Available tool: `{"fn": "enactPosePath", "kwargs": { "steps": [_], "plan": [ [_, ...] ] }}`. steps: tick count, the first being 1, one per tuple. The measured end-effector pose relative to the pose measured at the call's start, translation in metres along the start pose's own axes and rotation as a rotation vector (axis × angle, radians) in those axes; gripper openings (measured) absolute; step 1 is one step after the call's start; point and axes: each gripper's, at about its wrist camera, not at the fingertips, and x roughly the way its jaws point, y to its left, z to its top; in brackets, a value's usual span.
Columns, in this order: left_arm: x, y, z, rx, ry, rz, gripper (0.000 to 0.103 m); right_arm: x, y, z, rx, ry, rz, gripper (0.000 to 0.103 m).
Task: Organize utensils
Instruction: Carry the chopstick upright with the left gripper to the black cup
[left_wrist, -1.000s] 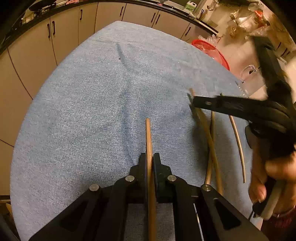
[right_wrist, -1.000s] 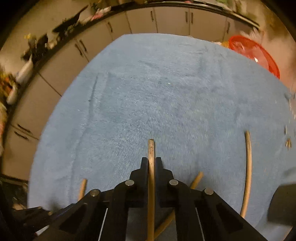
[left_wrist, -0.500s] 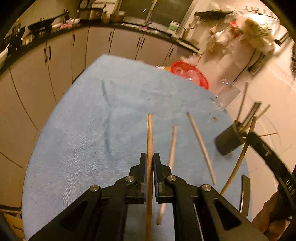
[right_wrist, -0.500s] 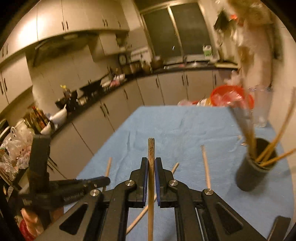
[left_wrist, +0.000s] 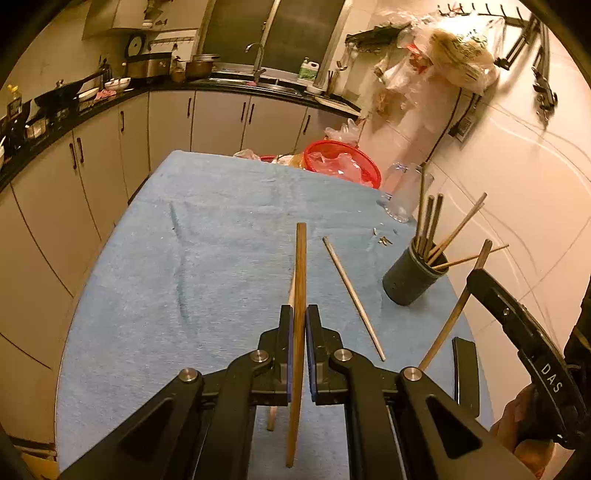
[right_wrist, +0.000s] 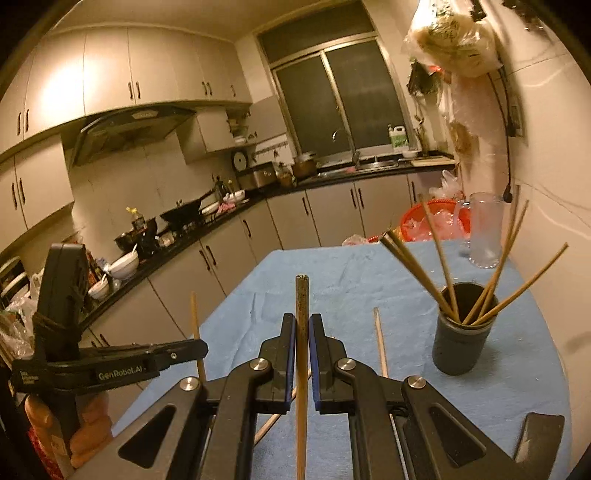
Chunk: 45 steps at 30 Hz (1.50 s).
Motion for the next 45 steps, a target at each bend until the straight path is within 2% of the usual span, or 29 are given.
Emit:
{"fn": "enactPosePath", "kwargs": {
  "steps": [25, 38, 45],
  "plan": [
    [-0.045, -0.036, -0.013, 0.069, -0.049, -0.031, 0.007, -0.078, -0.026, 0.0, 0.082, -0.123, -0.097, 0.008],
    [-0.051, -0.042, -0.021, 0.093, -0.055, -0.07, 0.007, -0.091, -0.018, 0.005, 0.081, -0.135, -0.135, 0.008],
    [-0.046, -0.043, -0.02, 0.104, -0.058, -0.054, 0.007, -0.082, -0.018, 0.008, 0.079, -0.122, -0.131, 0.008]
  ]
}}
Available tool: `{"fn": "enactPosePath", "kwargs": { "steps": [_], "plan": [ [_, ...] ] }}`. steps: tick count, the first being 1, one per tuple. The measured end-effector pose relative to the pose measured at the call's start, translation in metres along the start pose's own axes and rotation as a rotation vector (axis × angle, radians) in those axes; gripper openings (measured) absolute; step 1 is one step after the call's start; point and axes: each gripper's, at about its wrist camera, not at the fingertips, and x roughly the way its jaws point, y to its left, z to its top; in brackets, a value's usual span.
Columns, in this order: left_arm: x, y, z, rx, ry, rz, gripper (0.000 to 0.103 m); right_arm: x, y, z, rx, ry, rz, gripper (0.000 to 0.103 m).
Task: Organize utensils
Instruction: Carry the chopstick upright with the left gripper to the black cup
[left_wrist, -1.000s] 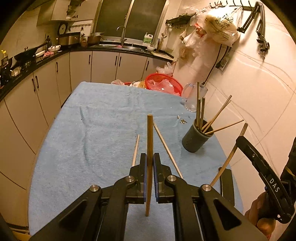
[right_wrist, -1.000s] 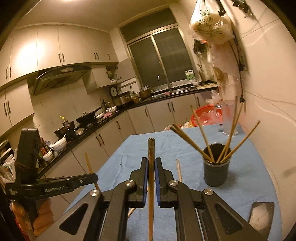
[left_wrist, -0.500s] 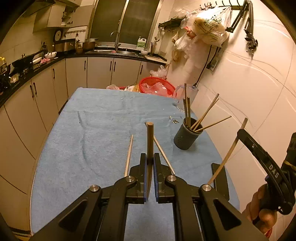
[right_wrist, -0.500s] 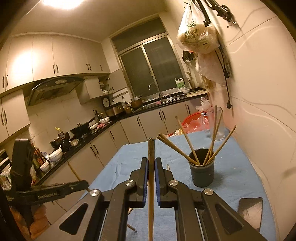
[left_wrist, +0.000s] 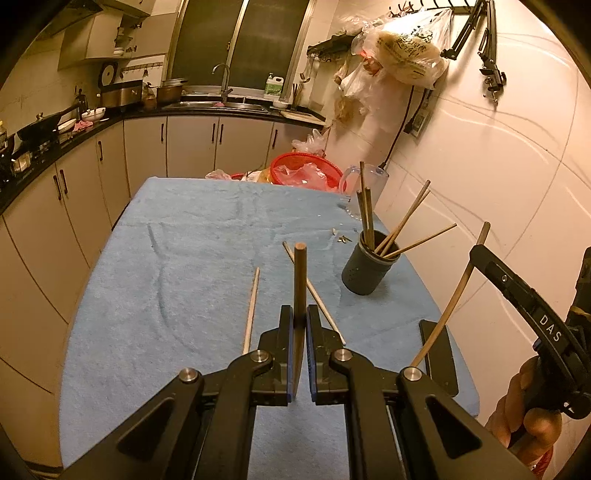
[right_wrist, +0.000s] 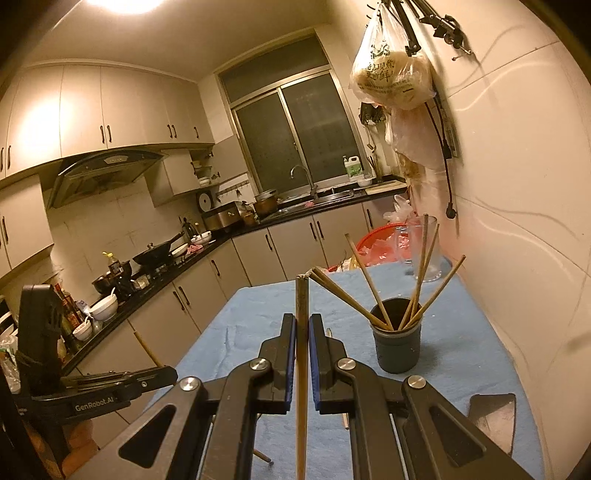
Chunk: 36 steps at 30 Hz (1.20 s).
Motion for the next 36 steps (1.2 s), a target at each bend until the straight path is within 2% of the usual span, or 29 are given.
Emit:
{"fn": "enactPosePath", "kwargs": {
  "steps": [9, 36],
  "plan": [
    [-0.001, 0.002, 0.005, -0.007, -0.014, 0.016, 0.007, 0.008, 0.009, 0.003, -0.026, 0.002, 0.024, 0.008],
    [-0.006, -0.01, 0.006, 0.015, -0.024, 0.032, 0.007, -0.008, 0.002, 0.007, -0.029, -0.032, 0.027, 0.008]
  ]
}}
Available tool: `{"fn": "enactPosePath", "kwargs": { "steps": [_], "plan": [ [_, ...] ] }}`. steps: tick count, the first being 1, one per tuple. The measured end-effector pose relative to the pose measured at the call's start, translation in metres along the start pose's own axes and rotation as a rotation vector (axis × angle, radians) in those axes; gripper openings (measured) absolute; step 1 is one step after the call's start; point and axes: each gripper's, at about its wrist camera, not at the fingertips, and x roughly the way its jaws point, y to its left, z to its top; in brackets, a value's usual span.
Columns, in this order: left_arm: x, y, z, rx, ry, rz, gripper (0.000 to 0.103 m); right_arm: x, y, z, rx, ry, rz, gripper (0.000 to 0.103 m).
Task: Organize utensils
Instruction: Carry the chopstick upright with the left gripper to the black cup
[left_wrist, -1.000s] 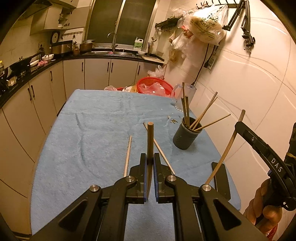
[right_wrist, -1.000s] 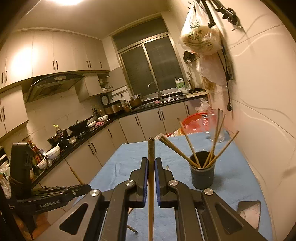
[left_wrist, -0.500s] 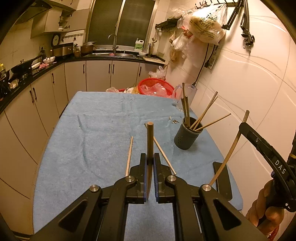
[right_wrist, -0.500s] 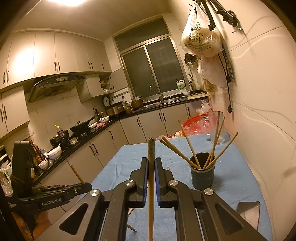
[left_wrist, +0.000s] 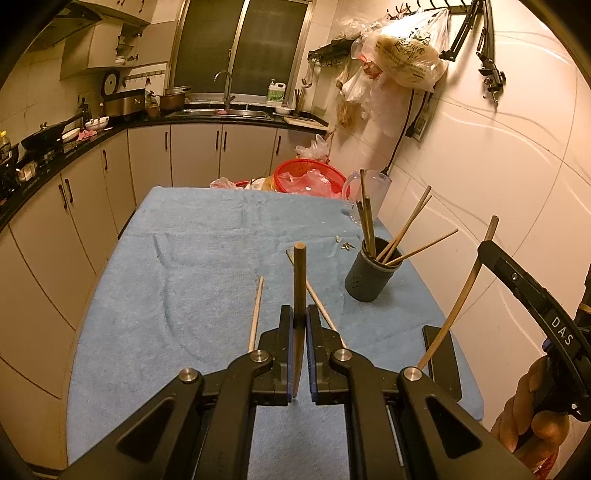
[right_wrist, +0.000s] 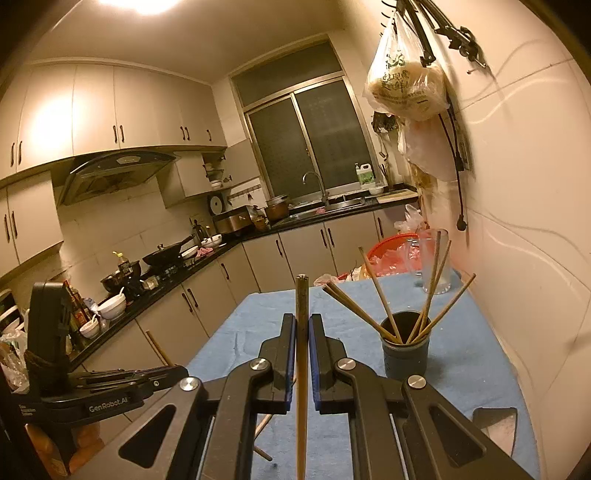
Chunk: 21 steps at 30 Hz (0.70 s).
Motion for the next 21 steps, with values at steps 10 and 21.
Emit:
{"fn": "enactPosePath", "kwargs": {
  "steps": [10, 21],
  "plan": [
    [-0.001, -0.016, 0.027, 0.024, -0.004, -0.047, 0.007, -0.008, -0.027, 0.027, 0.03, -0.042, -0.022, 0.008],
    [0.0, -0.063, 0.081, 0.077, -0.039, -0.13, 0.007, -0.008, -0.058, 0.084, 0.033, -0.16, -0.095, 0.008]
  ]
}}
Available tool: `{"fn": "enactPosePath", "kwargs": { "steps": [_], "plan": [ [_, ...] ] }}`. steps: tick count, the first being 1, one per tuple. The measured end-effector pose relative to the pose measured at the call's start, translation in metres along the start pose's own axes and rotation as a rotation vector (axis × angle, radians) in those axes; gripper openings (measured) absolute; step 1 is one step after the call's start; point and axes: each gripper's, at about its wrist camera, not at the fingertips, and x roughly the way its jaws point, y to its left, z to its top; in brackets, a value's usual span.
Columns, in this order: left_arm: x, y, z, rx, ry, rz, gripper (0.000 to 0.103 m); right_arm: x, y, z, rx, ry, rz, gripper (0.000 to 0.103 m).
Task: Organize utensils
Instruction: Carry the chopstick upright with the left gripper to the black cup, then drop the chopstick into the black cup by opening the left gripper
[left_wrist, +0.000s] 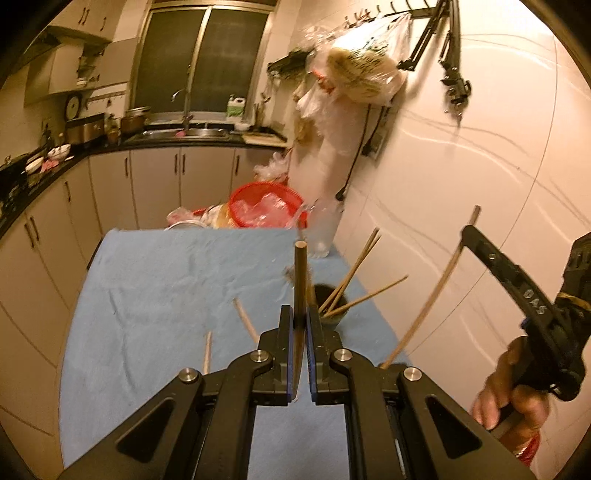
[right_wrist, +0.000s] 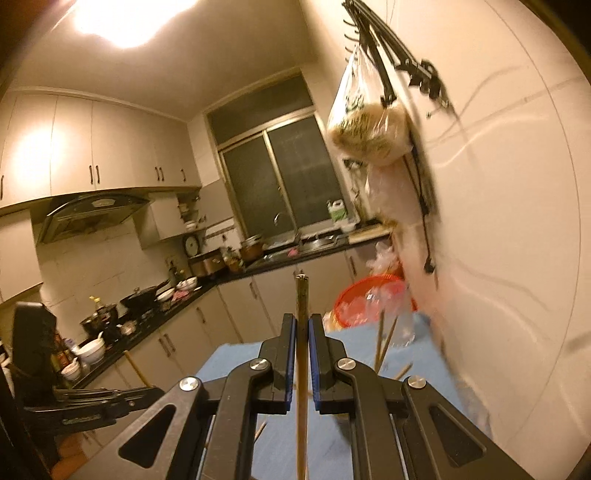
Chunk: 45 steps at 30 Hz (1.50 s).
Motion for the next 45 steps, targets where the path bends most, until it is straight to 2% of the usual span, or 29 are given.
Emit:
{"fn": "enactPosePath", "kwargs": {
  "steps": [7, 15, 19, 24, 28, 33, 36, 39, 45],
  "plan": [
    [0.014, -0.026, 0.046, 0.012, -0.052, -0.022, 0.007, 0.034, -0.008, 0.028, -0.009, -0.063, -0.077, 0.008],
    [0.067, -0.037, 0.085, -0.002, -0.07, -0.038, 0.007, 0.085, -0.032, 0.038, 0.009, -0.074, -0.148, 0.008],
    [0.099, -0.036, 0.086, -0.003, -0.059, -0.024, 0.007, 0.111, -0.04, 0.03, 0.004, -0.065, -0.188, 0.008],
    [0.138, -0.025, 0.076, -0.028, 0.014, -0.021, 0.007, 0.137, -0.044, 0.016, -0.025, -0.024, -0.209, 0.008],
    [0.156, -0.018, 0.069, -0.035, 0.051, -0.016, 0.007, 0.151, -0.045, 0.003, -0.046, 0.02, -0.218, 0.008],
    [0.159, -0.016, 0.068, -0.037, 0.07, -0.02, 0.007, 0.162, -0.056, -0.001, 0.015, 0.084, -0.201, 0.01],
    [0.155, -0.016, 0.069, -0.043, 0.073, -0.029, 0.007, 0.16, -0.06, 0.003, 0.025, 0.091, -0.197, 0.013],
    [0.149, -0.015, 0.072, -0.05, 0.07, -0.038, 0.008, 0.154, -0.059, 0.008, 0.027, 0.081, -0.19, 0.016],
    [0.108, -0.015, 0.073, -0.051, 0.01, -0.064, 0.008, 0.11, -0.049, 0.022, 0.05, 0.021, -0.144, 0.016]
  ]
}}
